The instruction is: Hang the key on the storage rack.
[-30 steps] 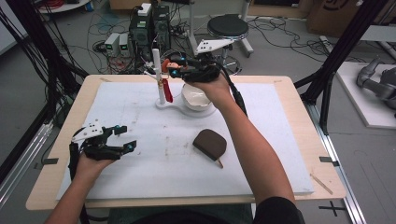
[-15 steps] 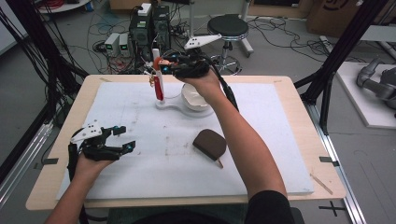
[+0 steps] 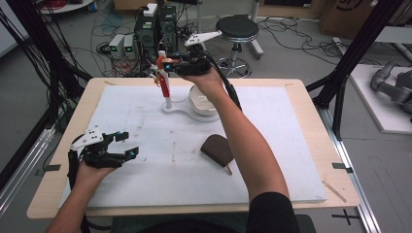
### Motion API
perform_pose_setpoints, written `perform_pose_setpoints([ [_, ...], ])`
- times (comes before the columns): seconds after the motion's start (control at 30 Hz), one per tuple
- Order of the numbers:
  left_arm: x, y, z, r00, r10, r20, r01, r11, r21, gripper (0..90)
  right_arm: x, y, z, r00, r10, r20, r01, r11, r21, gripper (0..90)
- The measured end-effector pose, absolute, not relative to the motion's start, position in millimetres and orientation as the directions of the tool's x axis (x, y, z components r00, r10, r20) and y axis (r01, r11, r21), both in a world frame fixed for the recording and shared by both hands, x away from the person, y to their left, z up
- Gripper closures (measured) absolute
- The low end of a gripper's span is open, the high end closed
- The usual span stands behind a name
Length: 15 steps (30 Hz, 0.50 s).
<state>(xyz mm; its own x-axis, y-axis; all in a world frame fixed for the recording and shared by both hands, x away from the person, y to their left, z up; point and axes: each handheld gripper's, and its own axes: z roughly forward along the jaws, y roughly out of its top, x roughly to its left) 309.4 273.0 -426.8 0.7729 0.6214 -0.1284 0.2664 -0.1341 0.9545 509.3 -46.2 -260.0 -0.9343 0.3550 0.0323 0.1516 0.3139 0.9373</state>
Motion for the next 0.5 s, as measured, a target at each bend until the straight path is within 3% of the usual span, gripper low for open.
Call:
perform_pose_setpoints([
  [0.27, 309.6, 272.3, -427.1, 0.773, 0.621, -0.129, 0.269, -0.136, 0.954, 21.1, 514.3, -49.0, -263.4, -0.916, 0.4, 0.031, 0.175, 0.33, 0.928, 54.8],
  [0.4, 309.9, 272.3, -427.2, 0.776, 0.618, -0.127, 0.267, -0.14, 0.953, 21.1, 511.8, -51.3, -262.4, -0.905, 0.425, 0.018, 0.165, 0.313, 0.935, 43.2],
  [0.5, 309.7, 272.2, -427.2, 0.775, 0.618, -0.128, 0.269, -0.139, 0.953, 21.1, 509.7, -53.8, -261.5, -0.903, 0.429, 0.005, 0.155, 0.316, 0.936, 42.4],
])
